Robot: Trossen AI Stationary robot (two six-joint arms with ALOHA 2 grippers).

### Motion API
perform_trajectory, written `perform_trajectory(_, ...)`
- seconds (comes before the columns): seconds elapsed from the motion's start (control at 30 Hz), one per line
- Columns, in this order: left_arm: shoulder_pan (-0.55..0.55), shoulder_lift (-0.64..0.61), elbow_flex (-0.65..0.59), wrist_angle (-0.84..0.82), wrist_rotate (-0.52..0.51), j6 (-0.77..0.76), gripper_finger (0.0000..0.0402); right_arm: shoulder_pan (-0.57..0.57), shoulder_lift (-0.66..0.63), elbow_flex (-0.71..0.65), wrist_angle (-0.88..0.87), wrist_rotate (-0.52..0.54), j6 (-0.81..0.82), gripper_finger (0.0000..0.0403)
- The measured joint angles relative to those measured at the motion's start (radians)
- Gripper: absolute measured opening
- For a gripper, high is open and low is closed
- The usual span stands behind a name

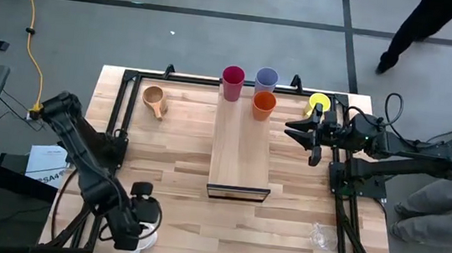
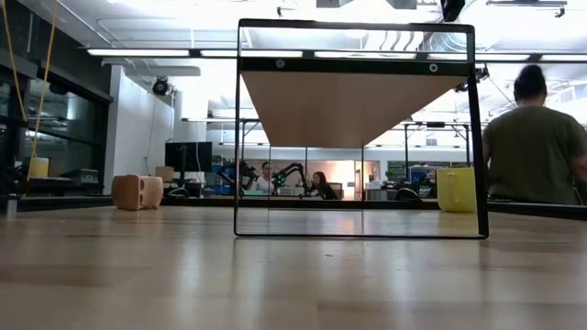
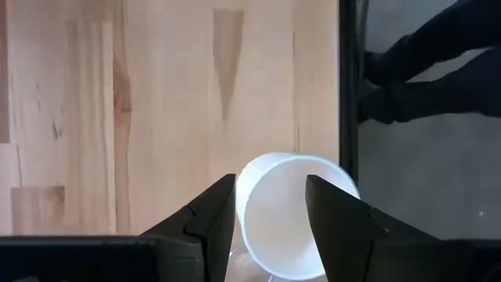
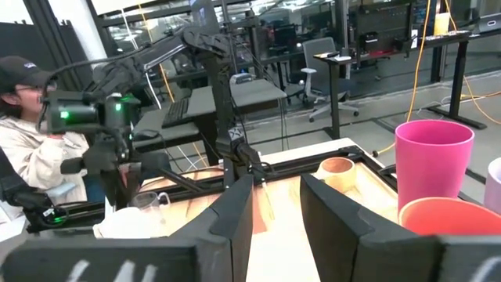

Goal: Stack small to large cups/mugs on shelf
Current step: Put the white cup on the shelf

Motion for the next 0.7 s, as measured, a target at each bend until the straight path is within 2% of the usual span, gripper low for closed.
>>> perform_trajectory(0.37,0.001,0.108,-0.005,-0.067,0.081,-0.022,0.0145,0.000,0.000,0.000,-0.014,0.000,-0.002,0.0099)
perform_trajectory(0.53,-0.001,0.122,-0.051,-0.006,0.140,-0.020,0.0145,0.000,0.000,0.000,-0.029,0.000,-0.003,0.0099)
perform_trajectory(0.7,0.002,0.123,-0.083,0.017,0.126,-0.018,0.0145,0.000,0.000,0.000,-0.034,0.000,-0.003,0.0099)
